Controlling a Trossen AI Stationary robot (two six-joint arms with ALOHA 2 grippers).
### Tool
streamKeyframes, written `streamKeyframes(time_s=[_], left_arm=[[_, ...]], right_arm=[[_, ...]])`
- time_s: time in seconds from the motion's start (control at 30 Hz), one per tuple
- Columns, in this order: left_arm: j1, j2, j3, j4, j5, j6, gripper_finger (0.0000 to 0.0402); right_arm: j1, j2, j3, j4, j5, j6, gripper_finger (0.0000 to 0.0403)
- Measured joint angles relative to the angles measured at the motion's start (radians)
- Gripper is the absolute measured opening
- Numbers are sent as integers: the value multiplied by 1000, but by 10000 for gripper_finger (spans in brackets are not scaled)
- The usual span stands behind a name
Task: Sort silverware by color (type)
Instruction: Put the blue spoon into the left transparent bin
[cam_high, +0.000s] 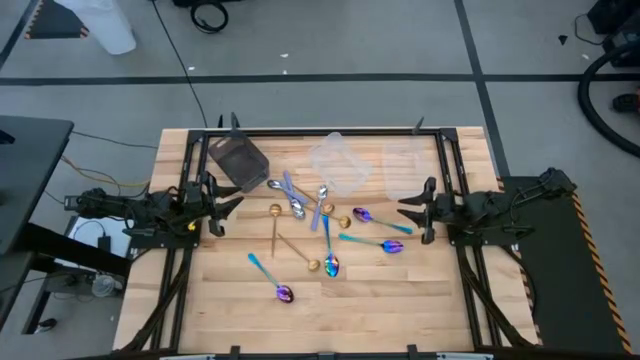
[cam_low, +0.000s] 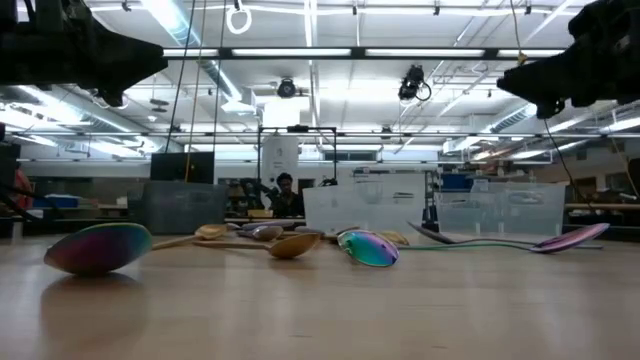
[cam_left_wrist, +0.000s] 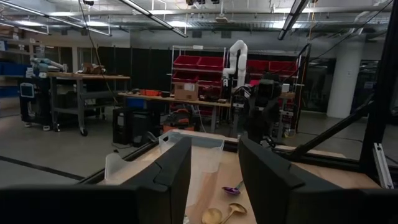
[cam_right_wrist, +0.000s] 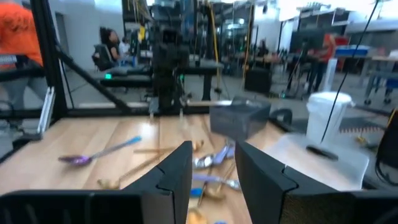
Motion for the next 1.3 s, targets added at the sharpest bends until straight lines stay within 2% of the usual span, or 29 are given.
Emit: streamKeyframes(time_s=[0.27, 0.5, 0.73, 0.9, 0.97, 1.07, 1.3], left_arm=[[0, 0, 0, -3, 0, 3, 141], [0, 0, 0, 18, 0, -47, 141], [0, 4, 22, 15, 1, -57, 141], [0, 18, 90, -168, 8, -96, 141], [0, 31, 133, -277, 16, -90, 141], [0, 60, 180, -416, 16, -129, 141], [0, 159, 217, -512, 17, -264, 141]], right_arm=[[0, 0, 0, 154, 2, -16, 132], [0, 0, 0, 308, -31, -148, 132], [0, 0, 0, 338, -104, -56, 132], [0, 0, 0, 337, -80, 35, 132], [-1, 0, 0, 336, -35, 122, 132], [-2, 0, 0, 329, 42, 149, 132], [-3, 40, 0, 285, 56, 229, 132]])
